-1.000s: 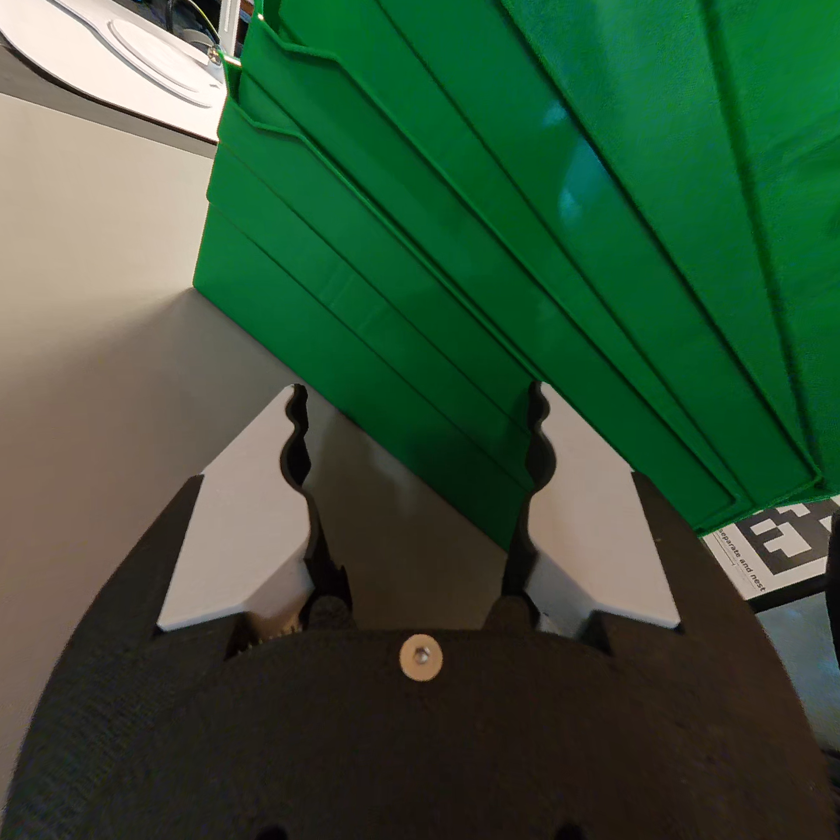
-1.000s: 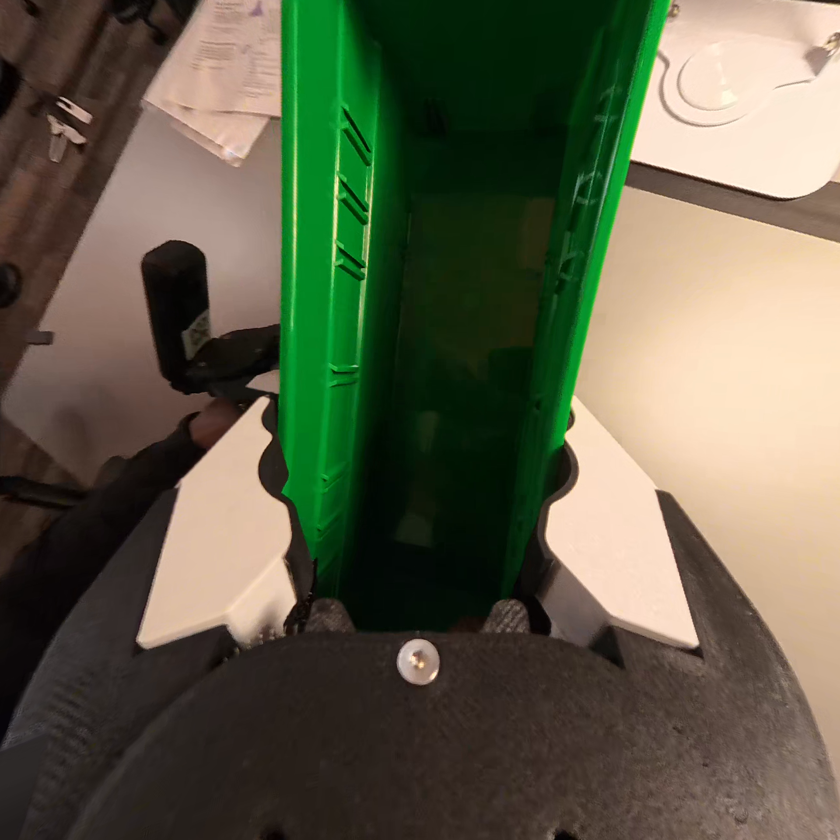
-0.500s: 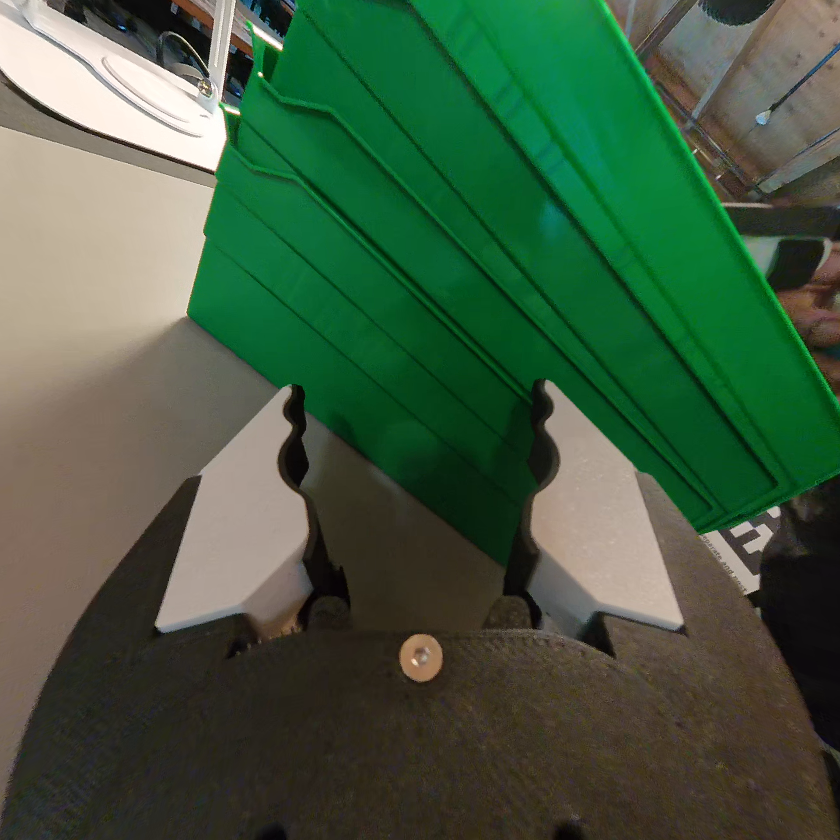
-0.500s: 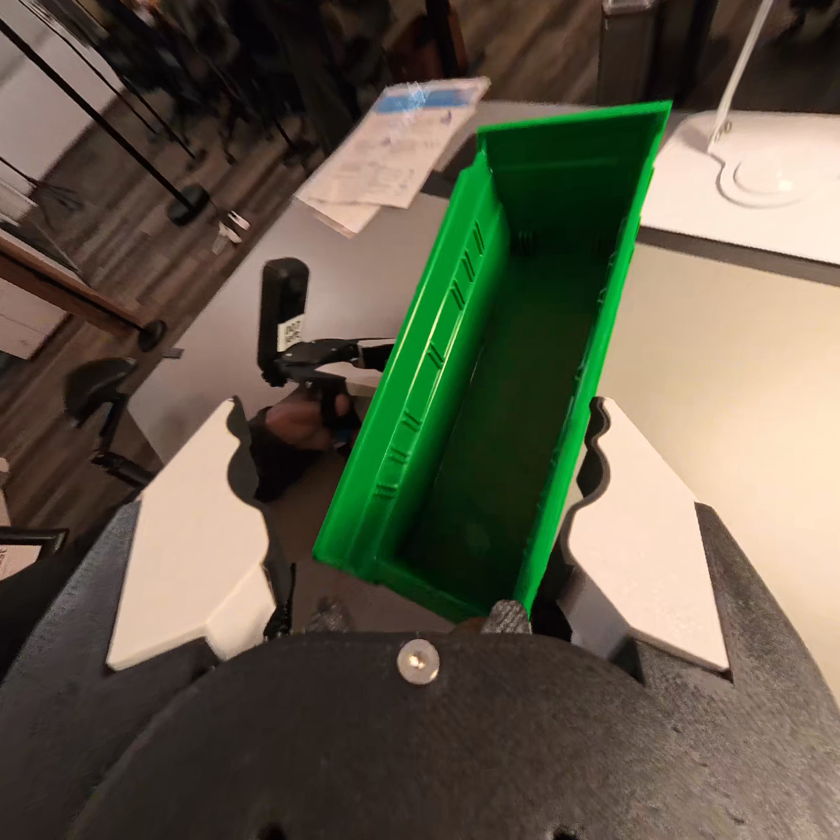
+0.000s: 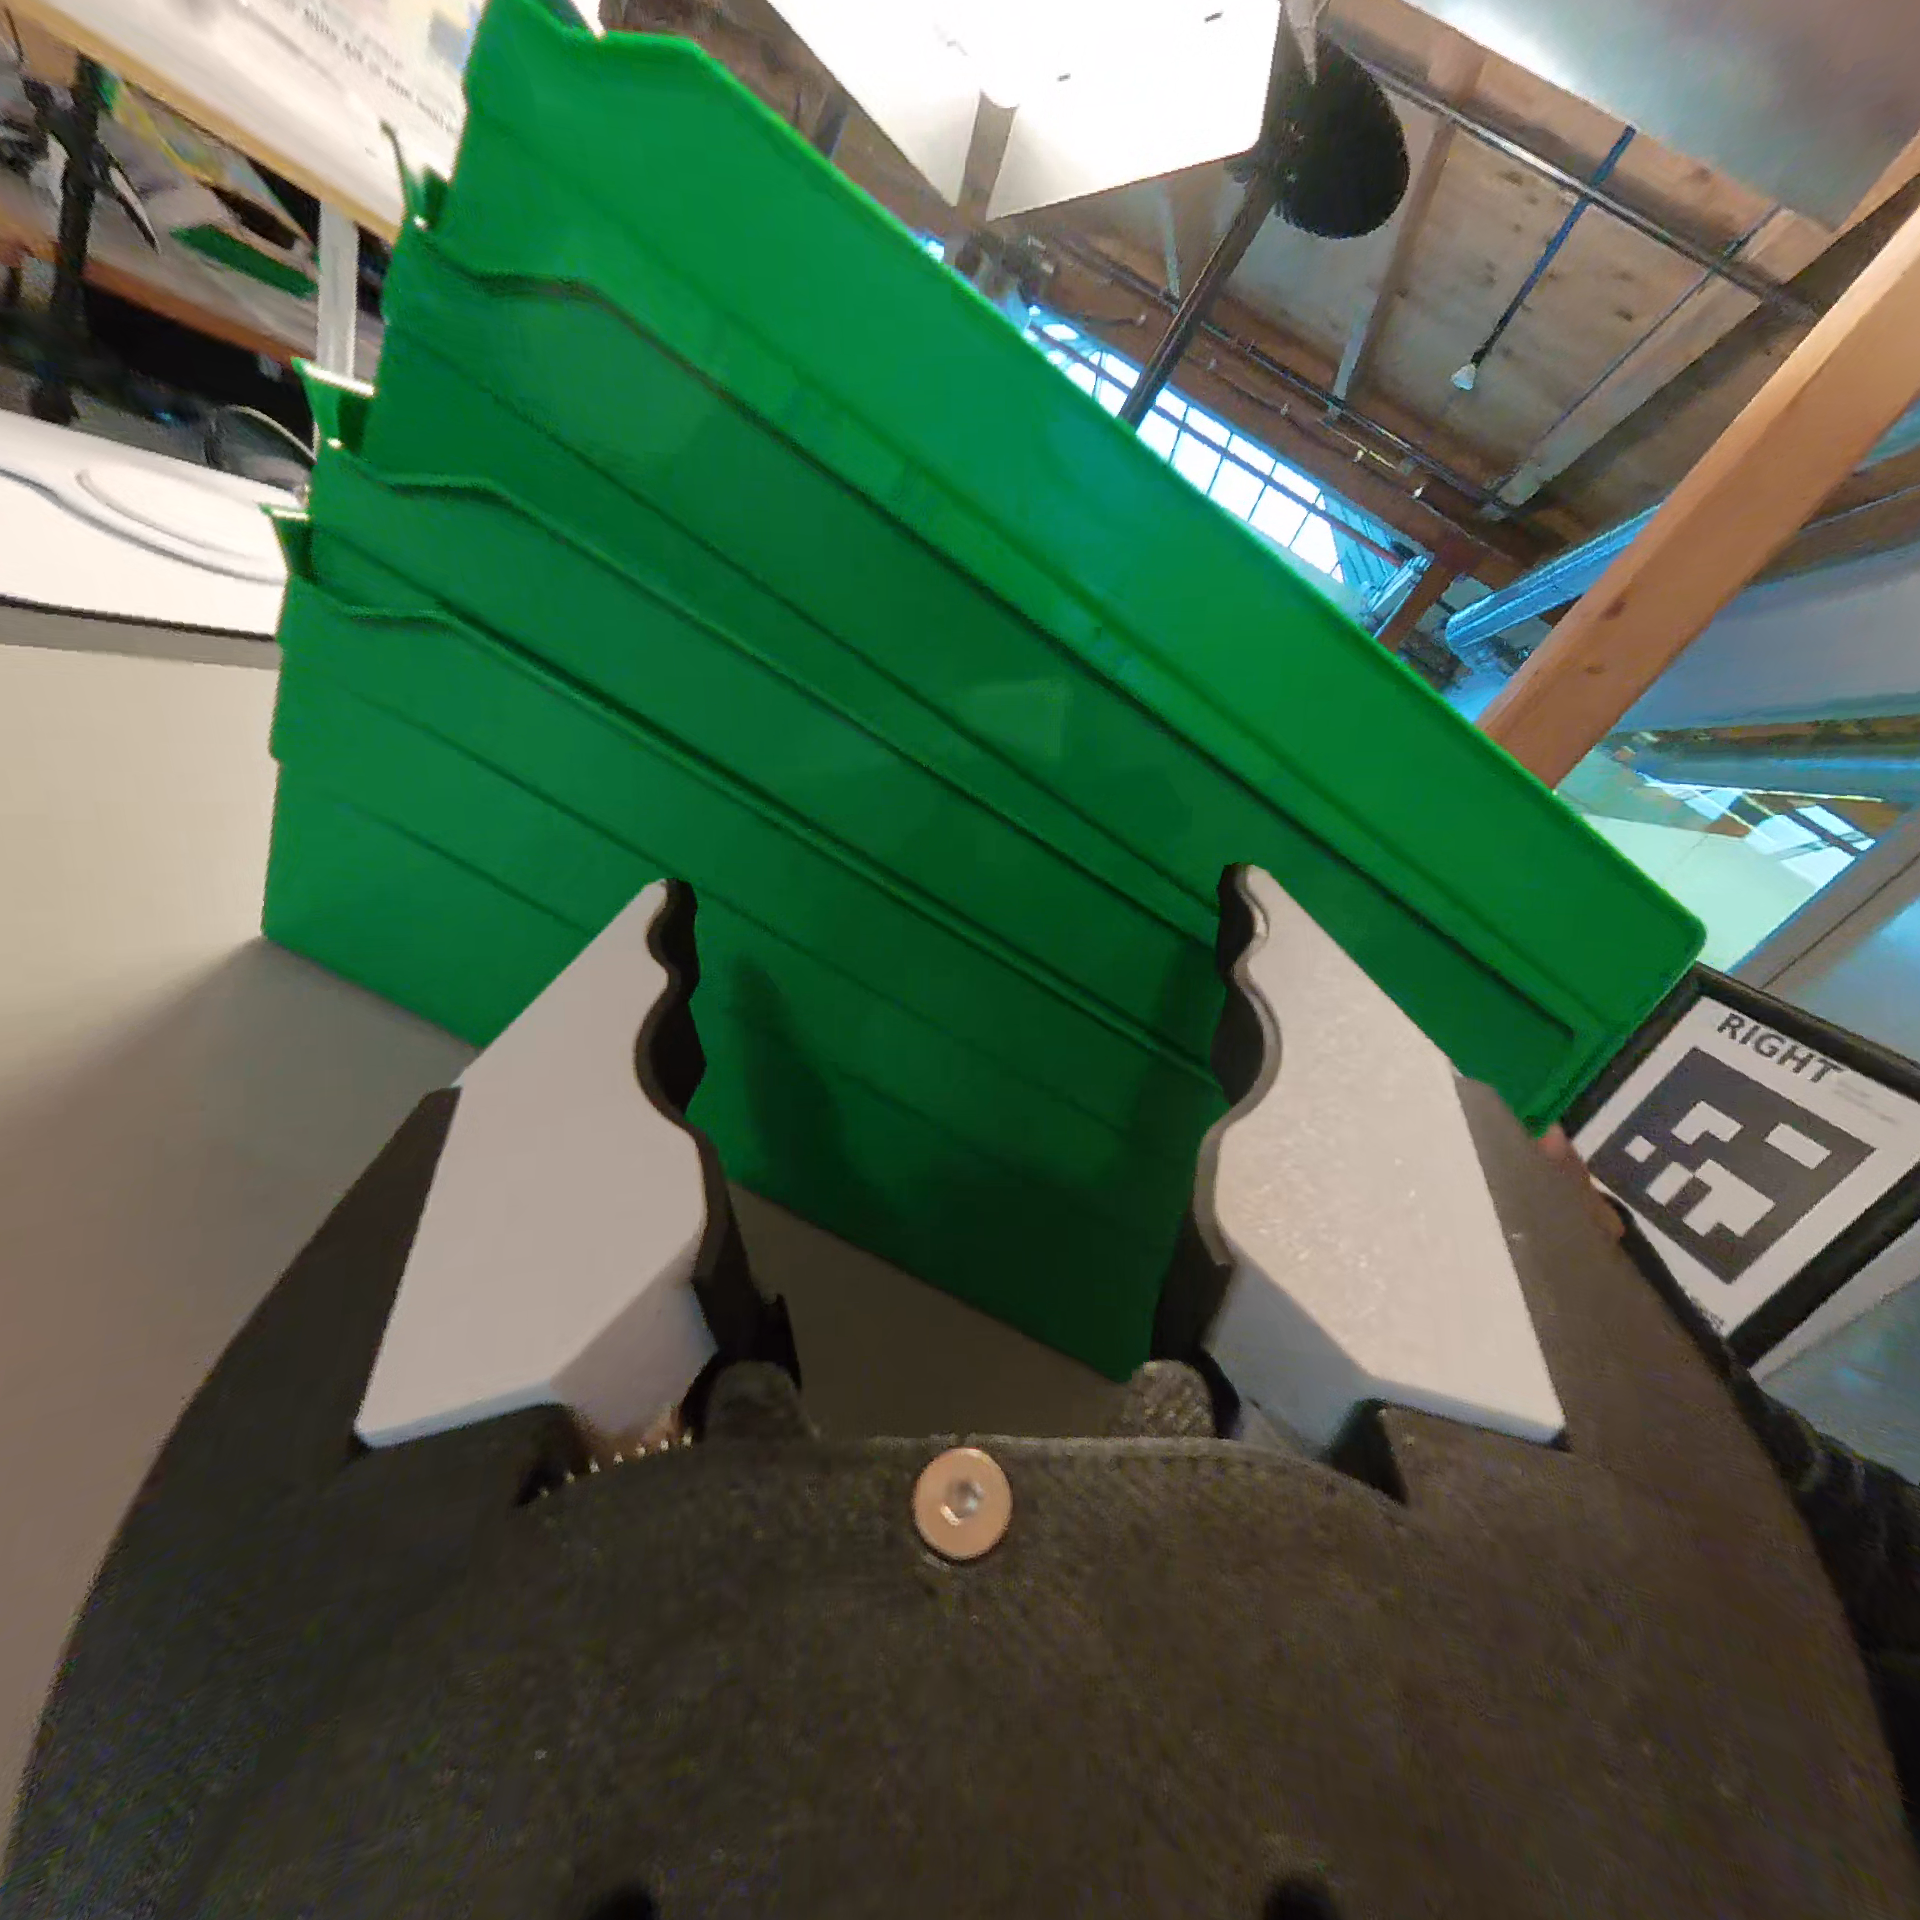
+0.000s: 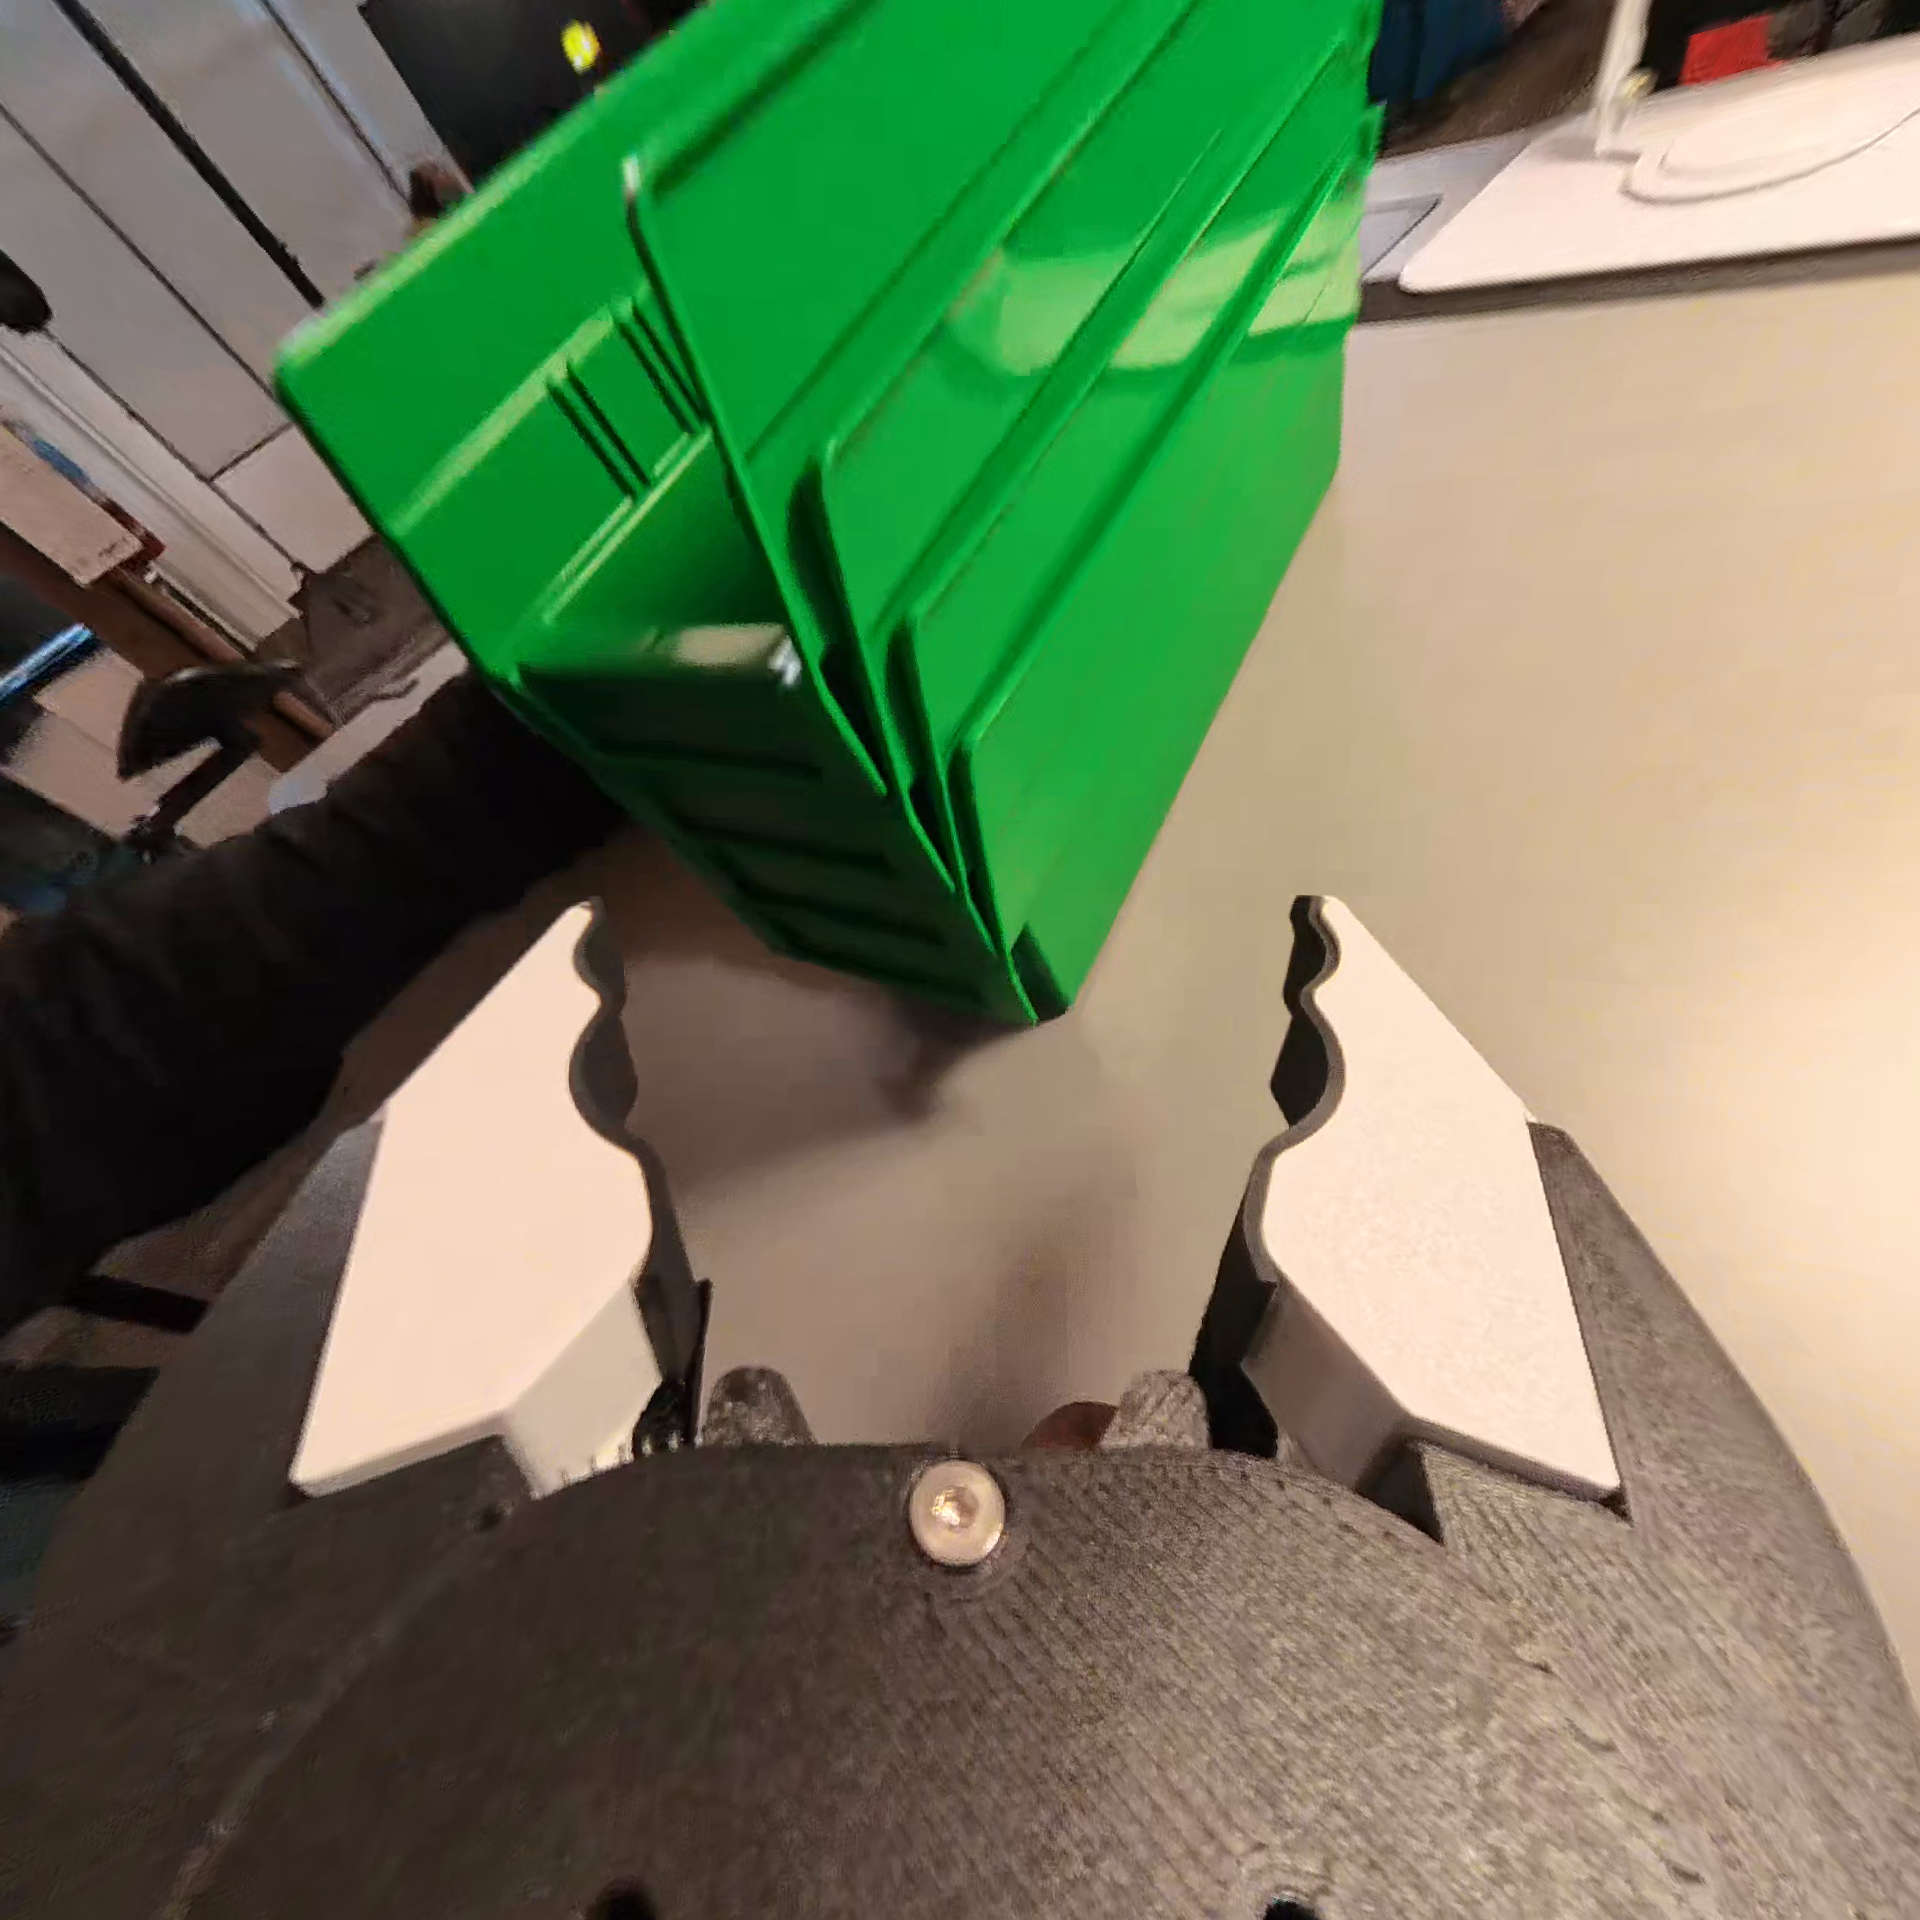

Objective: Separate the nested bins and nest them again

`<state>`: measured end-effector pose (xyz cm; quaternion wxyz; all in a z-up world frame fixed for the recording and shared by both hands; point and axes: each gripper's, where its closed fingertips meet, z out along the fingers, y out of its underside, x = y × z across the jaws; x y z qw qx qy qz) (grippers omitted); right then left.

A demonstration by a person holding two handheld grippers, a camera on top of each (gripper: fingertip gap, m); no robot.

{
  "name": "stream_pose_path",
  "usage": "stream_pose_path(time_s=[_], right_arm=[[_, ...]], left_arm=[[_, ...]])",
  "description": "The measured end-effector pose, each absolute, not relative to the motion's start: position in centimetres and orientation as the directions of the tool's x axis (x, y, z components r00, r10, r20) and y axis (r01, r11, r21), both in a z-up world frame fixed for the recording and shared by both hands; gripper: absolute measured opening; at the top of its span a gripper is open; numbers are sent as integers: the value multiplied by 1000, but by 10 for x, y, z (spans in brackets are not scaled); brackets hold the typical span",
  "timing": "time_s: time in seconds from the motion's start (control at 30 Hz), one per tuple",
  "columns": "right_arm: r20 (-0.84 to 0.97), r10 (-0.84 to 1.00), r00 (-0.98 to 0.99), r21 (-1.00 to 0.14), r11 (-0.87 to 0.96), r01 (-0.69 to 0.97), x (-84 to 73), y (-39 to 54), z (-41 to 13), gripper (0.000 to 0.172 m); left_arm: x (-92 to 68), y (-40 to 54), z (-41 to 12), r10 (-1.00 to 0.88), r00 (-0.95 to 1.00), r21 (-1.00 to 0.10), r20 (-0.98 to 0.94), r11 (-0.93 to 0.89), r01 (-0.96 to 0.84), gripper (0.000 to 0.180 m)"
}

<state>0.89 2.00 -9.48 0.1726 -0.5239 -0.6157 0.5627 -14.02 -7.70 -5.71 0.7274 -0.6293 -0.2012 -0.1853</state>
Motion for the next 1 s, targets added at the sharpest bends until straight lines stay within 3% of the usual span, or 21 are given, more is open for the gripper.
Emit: stream_pose_path(time_s=[0.17, 0.23, 0.3, 0.47, 0.63, 0.73, 0.87, 1.0], right_arm=[[-420, 757, -501, -859, -152, 490, -1, -22, -104, 126], [-425, 728, -537, -858, -136, 495, -3, -41, -105, 134], [-400, 708, -582, -868, -89, 489, -1, -54, -108, 128], [-517, 574, -635, -838, -187, 513, 8, -71, -100, 121], [-514, 507, -692, -840, -131, 527, 16, -100, -100, 125], [-529, 467, -709, -832, -120, 542, 24, -108, -100, 121], [-527, 515, -676, -836, -170, 522, 29, -91, -98, 124], [-526, 517, -675, -848, -258, 463, 38, -73, -85, 115]], left_arm=[[-122, -74, -56, -13, 855, -842, 519, 165, 513, 101], [-113, -74, -59, -6, 851, -840, 524, 159, 518, 102], [-107, -79, -57, 0, 849, -836, 528, 177, 520, 104], [-110, -120, -40, 32, 820, -785, 571, 314, 534, 102], [-115, -161, -19, 124, 803, -781, 583, 360, 511, 104], [-123, -173, 3, 318, 795, -854, 517, 246, 457, 106], [-131, -170, 22, 604, 749, -897, 274, -121, 426, 110], [-130, -121, 52, 612, 783, -850, 110, -351, 393, 113]])
